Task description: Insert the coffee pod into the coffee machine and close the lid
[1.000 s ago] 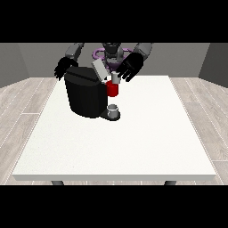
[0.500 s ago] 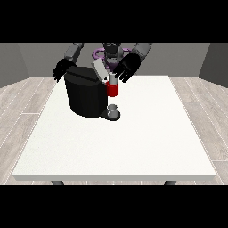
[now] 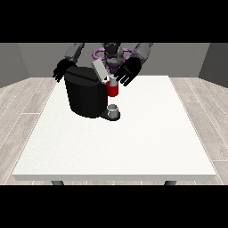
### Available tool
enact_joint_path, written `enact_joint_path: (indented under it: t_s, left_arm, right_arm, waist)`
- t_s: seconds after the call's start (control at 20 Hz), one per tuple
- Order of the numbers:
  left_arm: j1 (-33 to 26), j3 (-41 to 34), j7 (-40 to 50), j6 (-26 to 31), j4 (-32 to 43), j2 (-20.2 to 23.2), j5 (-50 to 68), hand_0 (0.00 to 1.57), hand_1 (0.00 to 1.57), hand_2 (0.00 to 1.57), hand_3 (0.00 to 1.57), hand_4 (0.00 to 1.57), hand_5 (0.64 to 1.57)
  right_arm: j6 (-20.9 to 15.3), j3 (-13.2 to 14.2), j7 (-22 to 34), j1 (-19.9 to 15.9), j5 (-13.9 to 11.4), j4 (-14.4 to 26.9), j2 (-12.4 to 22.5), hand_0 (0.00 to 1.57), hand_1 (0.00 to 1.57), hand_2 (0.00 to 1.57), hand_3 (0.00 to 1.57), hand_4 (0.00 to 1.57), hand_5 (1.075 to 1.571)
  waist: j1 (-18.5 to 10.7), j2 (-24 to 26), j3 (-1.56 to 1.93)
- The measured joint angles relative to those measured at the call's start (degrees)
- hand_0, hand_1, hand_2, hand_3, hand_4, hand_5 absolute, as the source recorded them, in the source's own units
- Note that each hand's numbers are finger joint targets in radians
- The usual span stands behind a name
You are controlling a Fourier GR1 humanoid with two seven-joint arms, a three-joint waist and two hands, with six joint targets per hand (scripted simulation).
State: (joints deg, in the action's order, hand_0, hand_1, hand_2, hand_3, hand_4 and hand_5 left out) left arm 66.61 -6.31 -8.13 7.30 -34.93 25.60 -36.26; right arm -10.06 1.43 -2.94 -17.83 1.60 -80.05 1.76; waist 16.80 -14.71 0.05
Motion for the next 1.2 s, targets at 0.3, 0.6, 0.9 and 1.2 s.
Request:
enact_joint_path:
  t_s: [0.3,0.6,0.9,1.2]
  left_arm:
    - [0.0,0.16,0.24,0.42,-0.02,-0.51,-0.44,1.23,1.23,1.27,1.18,0.48,1.571]
    - [0.95,-0.17,1.07,1.13,-0.11,-0.45,-0.64,1.2,1.2,1.23,1.09,0.46,1.571]
    - [0.3,0.06,0.83,0.59,0.22,-0.55,-1.54,1.11,1.11,1.15,0.98,0.41,1.571]
    - [0.42,0.58,0.11,0.64,0.11,-0.56,-2.51,1.05,1.05,1.12,0.96,0.36,1.571]
  right_arm:
    - [0.64,0.93,-1.59,0.71,0.56,0.99,0.46,0.0,0.0,0.0,0.0,0.46,1.571]
    - [0.88,1.68,-2.24,-0.3,1.0,1.87,0.75,0.0,0.0,0.0,0.0,0.44,1.571]
    - [0.8,1.3,-1.3,0.27,0.89,1.14,0.67,0.0,0.0,0.0,0.0,0.36,1.571]
    - [-0.43,1.48,-1.09,-0.52,0.31,1.49,0.39,0.0,0.0,0.0,0.0,0.41,1.571]
  waist:
    - [-0.34,-0.09,0.0]
    - [-0.49,-0.72,0.02]
    - [-0.09,-0.39,0.0]
    - [-0.83,-0.66,0.03]
